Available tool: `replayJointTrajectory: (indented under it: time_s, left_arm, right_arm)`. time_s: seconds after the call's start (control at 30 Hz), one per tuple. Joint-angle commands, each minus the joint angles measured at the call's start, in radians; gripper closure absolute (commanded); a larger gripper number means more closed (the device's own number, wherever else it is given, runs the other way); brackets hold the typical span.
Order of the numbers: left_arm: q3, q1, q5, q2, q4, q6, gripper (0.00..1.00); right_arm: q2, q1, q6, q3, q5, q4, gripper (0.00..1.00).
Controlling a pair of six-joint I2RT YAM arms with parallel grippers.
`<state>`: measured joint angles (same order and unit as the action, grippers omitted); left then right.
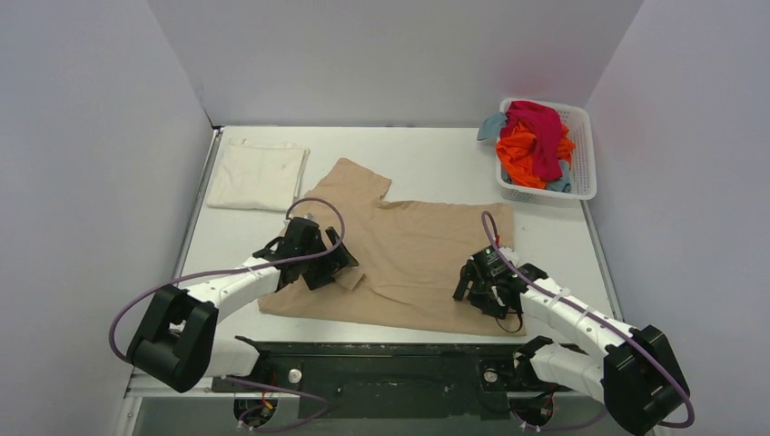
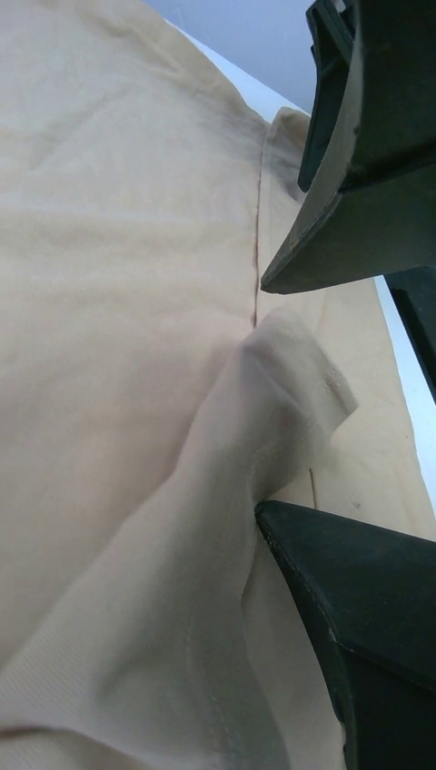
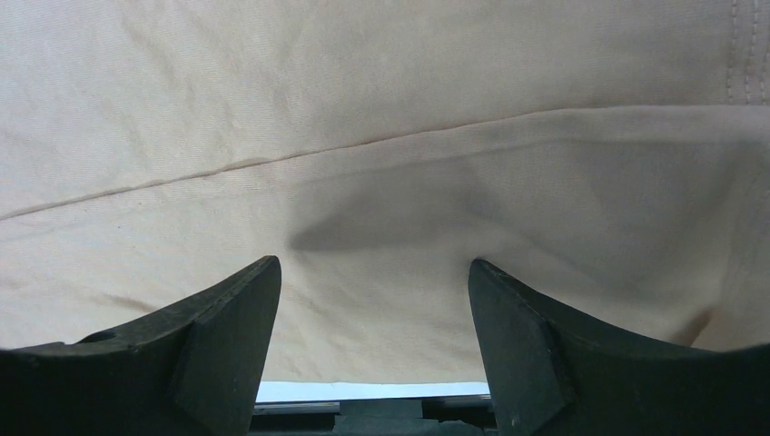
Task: Fold and stack the t-shirts
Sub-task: Fold the flattened tshirt in 1/3 of the way
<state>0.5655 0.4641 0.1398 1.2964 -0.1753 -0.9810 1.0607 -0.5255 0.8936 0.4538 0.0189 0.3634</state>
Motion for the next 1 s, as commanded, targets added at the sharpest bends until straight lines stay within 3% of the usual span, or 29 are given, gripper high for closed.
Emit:
replayJointTrajectory:
  time_s: [0.0, 0.2, 0.4, 0.57, 0.67, 0.8, 0.97]
  left_arm:
    - [0.118, 0.015, 0.017, 0.056, 0.061, 0.013, 0.05]
    - [0.237, 0.016, -0.023, 0.18, 0.085, 0.075, 0.05]
    - [0.517, 0.007, -0.153, 0.348, 0.022, 0.268, 0.04]
    - [0.691, 0.011, -0.11, 0.408, -0.086, 0.362, 0.04]
    - [0.618, 0.03, -0.151, 0.284, -0.126, 0.369, 0.04]
    - [0.324, 0.034, -0.155, 0.056, -0.141, 0.281, 0.04]
    - [0.12, 0.052, -0.202, -0.204, -0.25, 0.189, 0.04]
  right_arm:
    - [0.033, -0.007, 0.008, -0.011, 0.045, -0.011, 0.29]
    - [0.022, -0.007, 0.01, -0.001, 0.048, -0.003, 0.29]
    - [-0.024, -0.006, 0.001, 0.033, 0.074, 0.033, 0.29]
    - [-0.066, -0.005, -0.008, 0.054, 0.097, 0.076, 0.29]
    - [-0.091, -0.005, -0.011, 0.049, 0.103, 0.095, 0.29]
    - [-0.099, -0.006, -0.013, 0.039, 0.087, 0.101, 0.29]
    - [-0.097, -0.011, -0.031, 0.032, 0.065, 0.117, 0.29]
